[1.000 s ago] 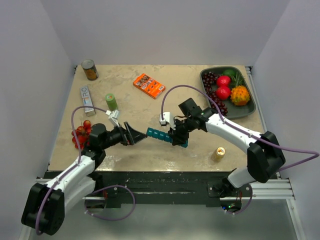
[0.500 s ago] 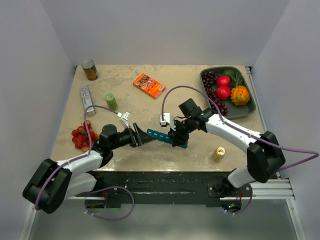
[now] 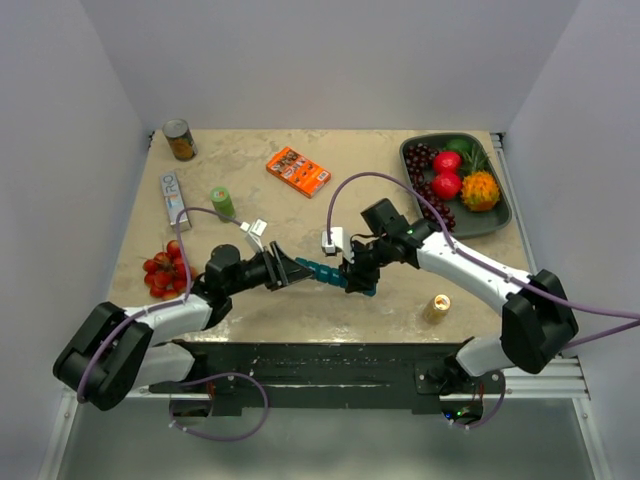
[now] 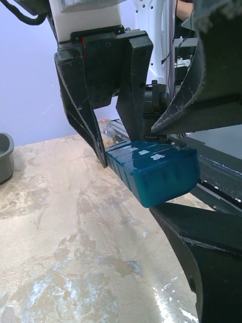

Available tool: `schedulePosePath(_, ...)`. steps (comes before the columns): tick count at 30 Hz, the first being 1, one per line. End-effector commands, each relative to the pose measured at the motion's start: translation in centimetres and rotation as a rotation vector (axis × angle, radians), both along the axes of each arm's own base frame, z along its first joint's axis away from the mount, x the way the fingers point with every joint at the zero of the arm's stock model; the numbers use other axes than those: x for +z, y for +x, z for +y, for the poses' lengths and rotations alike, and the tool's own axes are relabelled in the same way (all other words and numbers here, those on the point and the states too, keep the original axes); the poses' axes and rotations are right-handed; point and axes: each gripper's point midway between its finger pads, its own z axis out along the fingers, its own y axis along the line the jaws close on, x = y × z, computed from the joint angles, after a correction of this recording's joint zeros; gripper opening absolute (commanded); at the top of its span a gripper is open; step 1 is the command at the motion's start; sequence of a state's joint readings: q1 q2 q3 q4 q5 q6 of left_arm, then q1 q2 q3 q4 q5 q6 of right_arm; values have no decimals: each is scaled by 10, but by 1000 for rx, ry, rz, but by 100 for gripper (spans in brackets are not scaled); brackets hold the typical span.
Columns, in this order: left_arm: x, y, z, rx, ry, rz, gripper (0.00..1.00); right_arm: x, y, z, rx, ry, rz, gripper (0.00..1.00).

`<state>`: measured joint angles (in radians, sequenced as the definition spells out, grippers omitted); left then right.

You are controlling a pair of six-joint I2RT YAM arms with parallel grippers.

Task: Sort the pills into containers

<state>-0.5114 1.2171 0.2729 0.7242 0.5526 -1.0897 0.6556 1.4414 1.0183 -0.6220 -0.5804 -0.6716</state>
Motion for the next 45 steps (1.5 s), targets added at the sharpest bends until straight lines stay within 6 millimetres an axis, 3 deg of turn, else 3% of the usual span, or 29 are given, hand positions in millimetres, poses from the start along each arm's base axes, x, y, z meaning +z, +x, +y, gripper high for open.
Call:
schedulePosePath(1, 22, 9, -9, -3, -39, -64, 58, 10, -3, 9, 42, 54, -32, 15)
schedulePosePath(6, 25, 10, -12, -5, -49, -53, 53, 8, -5, 10, 51, 50, -38, 15)
schedulePosePath(12, 26, 7, -17, -19, -56, -48, 38, 6, -6, 11, 55, 42, -45, 15)
schedulePosePath(20, 18, 0, -15, -32, -55, -32, 0, 6, -11, 9, 74, 46, -56, 16)
schedulePosePath(30, 9, -15, -14, -96, -46, -77, 0, 7, -21, 10, 107, 61, -5, 19)
schedulePosePath(45, -8, -14, -6, -70, 26, -97, 0, 5, -14, 7, 63, 68, 52, 25)
